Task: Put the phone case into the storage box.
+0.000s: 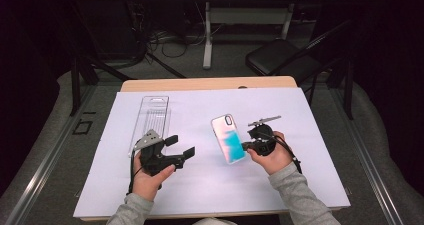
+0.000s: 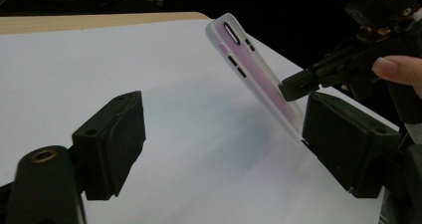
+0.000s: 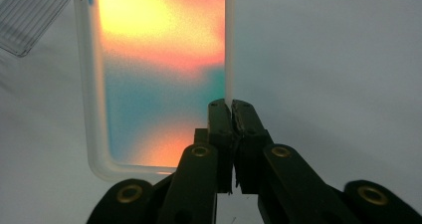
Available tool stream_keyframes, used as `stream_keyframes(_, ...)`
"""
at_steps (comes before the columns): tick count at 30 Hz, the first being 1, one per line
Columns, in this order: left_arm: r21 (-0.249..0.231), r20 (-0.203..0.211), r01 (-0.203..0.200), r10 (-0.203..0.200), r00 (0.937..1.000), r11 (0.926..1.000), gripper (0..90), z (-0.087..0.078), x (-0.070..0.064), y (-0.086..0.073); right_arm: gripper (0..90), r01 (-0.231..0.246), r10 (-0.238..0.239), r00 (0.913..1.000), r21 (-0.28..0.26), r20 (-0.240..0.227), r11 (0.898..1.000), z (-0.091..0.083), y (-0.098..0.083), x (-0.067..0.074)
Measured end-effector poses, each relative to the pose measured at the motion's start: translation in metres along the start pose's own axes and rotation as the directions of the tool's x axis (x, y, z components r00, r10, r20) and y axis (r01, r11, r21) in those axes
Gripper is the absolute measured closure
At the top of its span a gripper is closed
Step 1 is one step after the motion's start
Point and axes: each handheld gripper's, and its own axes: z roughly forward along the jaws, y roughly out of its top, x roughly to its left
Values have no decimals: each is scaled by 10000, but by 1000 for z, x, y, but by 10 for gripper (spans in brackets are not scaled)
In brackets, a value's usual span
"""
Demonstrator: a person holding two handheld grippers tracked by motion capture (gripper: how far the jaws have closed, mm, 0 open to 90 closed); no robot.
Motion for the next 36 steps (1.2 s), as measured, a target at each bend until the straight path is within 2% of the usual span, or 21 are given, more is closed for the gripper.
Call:
stream_keyframes(4,-31,103,205,-205,9997,9998,205,6,-1,5,879,2,-2,10000,-92,-24,10000,-1,0,0)
stream_keyframes(8,138,222,419,-422,9989,9990,245,12,0,9,879,16,-15,10000,-133,9,9999,-2,-1,1)
stream_keyframes(14,204,13,450,-450,9990,9988,249,20,2,11,879,67,-68,10000,-194,-45,9998,-2,0,2)
stream_keyframes(17,157,-18,618,-618,9981,9980,250,24,3,12,879,93,-95,9999,-205,-63,9997,-1,0,3)
stream_keyframes(19,156,145,655,-658,9977,9977,266,27,4,13,879,112,-113,9999,-214,-42,9997,-1,0,3)
stream_keyframes(21,174,103,661,-663,9977,9977,279,28,4,13,879,108,-110,9999,-215,-55,9997,-1,0,3)
stream_keyframes(26,407,-20,714,-714,9974,9966,293,36,5,15,879,126,-127,9999,-230,-48,9997,-1,0,3)
stream_keyframes(28,386,87,916,-920,9957,9950,302,40,6,16,879,140,-141,9999,-230,-35,9996,-1,0,4)
stream_keyframes(36,346,421,1215,-1229,9915,9920,327,49,5,19,879,146,-148,9999,-289,-67,9995,-1,-1,4)
